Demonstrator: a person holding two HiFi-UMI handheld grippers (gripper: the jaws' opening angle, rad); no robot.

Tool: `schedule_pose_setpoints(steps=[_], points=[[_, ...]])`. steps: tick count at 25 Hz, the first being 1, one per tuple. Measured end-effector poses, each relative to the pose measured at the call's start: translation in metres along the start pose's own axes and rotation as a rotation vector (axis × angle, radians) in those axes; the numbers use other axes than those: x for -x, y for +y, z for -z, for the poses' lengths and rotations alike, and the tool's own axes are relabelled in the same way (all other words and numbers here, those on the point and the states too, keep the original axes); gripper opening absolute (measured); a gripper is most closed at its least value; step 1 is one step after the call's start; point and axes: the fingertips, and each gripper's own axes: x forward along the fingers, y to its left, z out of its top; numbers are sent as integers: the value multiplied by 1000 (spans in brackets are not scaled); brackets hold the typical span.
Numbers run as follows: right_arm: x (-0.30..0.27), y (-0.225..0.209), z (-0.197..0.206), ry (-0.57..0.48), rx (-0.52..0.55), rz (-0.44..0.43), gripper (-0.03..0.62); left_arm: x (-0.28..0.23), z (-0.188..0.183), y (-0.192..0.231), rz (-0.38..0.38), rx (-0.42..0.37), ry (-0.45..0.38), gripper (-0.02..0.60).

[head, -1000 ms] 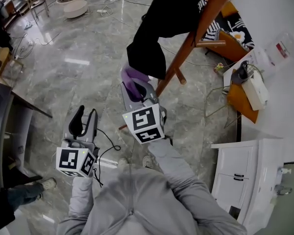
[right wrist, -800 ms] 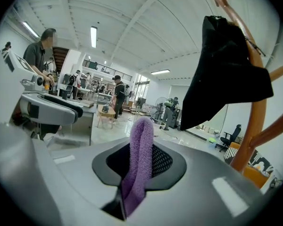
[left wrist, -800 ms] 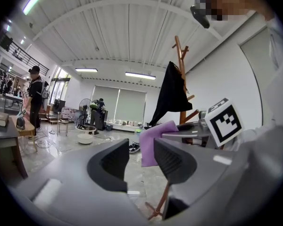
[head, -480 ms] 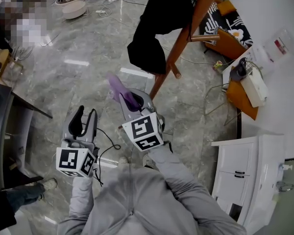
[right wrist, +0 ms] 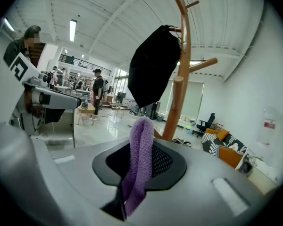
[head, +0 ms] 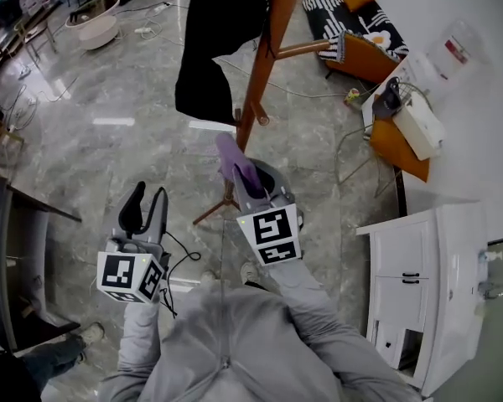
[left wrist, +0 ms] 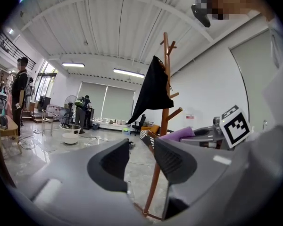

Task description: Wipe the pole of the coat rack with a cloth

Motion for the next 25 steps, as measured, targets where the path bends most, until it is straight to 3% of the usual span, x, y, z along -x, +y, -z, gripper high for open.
schedule_pose_setpoints(steps=[11, 19, 25], points=[[78, -93, 18, -14, -29, 253, 54, -43, -4, -46, 120, -28, 4, 169], [137, -149, 31, -31, -24, 440, 54, -62, -8, -65, 154, -50, 2, 169], [170, -177, 29, -93, -53, 529, 54, -73, -12, -76, 173, -74, 3, 169]])
